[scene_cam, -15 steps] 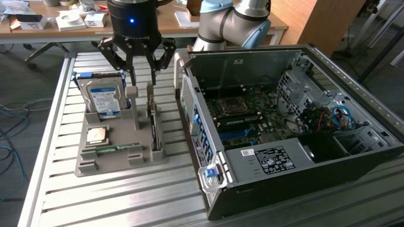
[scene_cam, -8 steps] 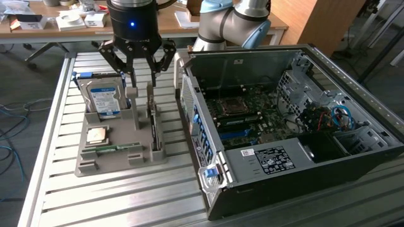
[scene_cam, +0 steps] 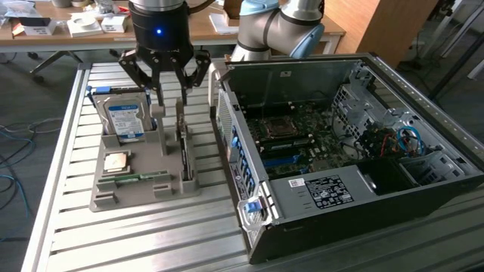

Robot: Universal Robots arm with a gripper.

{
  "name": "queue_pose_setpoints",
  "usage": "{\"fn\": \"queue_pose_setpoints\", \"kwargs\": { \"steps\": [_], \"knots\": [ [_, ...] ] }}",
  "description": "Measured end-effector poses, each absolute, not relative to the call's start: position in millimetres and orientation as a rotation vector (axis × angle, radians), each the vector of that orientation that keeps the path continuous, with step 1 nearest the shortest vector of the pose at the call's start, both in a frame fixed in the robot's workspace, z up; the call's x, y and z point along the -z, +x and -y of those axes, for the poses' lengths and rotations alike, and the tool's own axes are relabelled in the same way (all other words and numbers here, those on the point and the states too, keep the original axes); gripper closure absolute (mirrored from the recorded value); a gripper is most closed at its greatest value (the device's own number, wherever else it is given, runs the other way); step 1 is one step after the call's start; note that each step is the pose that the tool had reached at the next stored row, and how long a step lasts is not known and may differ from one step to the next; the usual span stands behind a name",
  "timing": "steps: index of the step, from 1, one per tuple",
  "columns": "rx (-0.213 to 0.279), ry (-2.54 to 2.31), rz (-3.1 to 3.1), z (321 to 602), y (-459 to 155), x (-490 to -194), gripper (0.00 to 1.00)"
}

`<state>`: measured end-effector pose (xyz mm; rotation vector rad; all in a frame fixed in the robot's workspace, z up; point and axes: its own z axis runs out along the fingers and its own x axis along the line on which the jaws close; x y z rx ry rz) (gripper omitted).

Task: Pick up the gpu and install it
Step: 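Pick up the gpu and move the gpu toward the slot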

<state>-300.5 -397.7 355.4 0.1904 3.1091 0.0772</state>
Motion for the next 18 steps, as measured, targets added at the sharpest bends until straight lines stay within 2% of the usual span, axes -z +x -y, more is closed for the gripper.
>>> {"fn": "queue_pose_setpoints", "kwargs": {
  "steps": [18],
  "knots": [
    [-0.085, 0.191, -3.109, 397.7, -300.5, -344.8, 0.53]
  ]
}}
